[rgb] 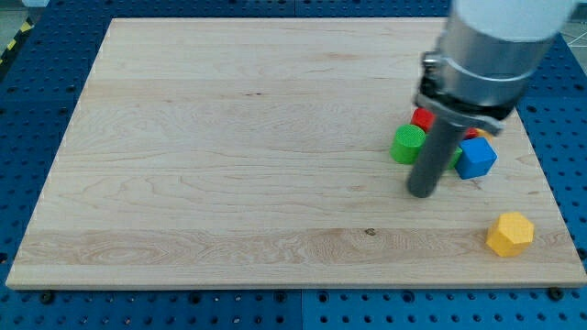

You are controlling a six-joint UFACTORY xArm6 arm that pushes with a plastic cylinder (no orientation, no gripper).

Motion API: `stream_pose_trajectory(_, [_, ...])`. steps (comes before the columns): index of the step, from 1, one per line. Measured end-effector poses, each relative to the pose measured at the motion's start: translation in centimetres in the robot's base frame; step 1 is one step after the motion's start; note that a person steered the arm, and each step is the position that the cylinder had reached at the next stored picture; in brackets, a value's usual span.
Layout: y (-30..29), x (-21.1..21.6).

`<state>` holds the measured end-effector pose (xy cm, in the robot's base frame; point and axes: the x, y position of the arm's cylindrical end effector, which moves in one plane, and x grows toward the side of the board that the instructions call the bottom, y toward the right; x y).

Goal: Point at yellow heart

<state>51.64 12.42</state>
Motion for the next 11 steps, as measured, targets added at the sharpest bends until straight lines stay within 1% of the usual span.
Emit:
stream_pose_trajectory(1, [-3.0,-0.1])
stream_pose_trajectory(2, [-5.2,-3.1])
stream_pose_trajectory(3, [-5.8,-6.5])
stream_pose_trajectory(4, [-5.6,-12.1])
stream_pose_trajectory(5, [-2.3,-15.1])
stream_pose_trajectory(7, [8.3,-16.3])
stream_pose_trajectory(8, [12.1,-15.7])
stream_pose_trajectory(9, [14.1,-11.9])
stream_pose_trajectory(10, [15.4,-9.0])
stream_pose_trajectory(11, [13.4,-8.4])
